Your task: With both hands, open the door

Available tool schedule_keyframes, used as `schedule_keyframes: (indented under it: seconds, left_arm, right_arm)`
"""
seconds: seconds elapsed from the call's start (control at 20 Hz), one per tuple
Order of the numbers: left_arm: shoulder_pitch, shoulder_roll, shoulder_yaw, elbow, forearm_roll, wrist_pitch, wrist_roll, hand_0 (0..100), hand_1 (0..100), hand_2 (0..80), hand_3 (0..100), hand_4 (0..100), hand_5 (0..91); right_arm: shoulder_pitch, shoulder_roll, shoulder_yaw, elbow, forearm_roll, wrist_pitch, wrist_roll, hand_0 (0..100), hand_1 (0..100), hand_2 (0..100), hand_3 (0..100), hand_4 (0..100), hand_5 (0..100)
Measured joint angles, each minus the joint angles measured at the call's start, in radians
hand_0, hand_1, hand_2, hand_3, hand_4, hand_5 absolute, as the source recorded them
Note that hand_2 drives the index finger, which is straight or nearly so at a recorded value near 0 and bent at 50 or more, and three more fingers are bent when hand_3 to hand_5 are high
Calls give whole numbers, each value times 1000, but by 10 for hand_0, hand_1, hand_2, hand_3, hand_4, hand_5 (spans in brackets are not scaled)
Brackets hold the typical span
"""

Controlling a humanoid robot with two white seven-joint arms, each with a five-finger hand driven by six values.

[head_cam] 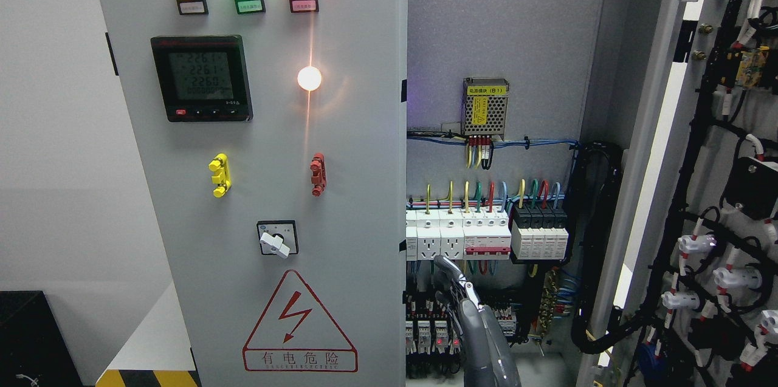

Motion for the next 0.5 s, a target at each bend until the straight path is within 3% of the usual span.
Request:
schedule_keyframes:
  seconds: [0.5]
  left_arm:
    - [0, 0, 0, 0, 0, 0, 0, 0, 0, 0, 0, 0, 0]
  right_arm:
    - [-136, 5, -5, 108, -36, 42, 1, 194, 0, 0, 0, 0, 0]
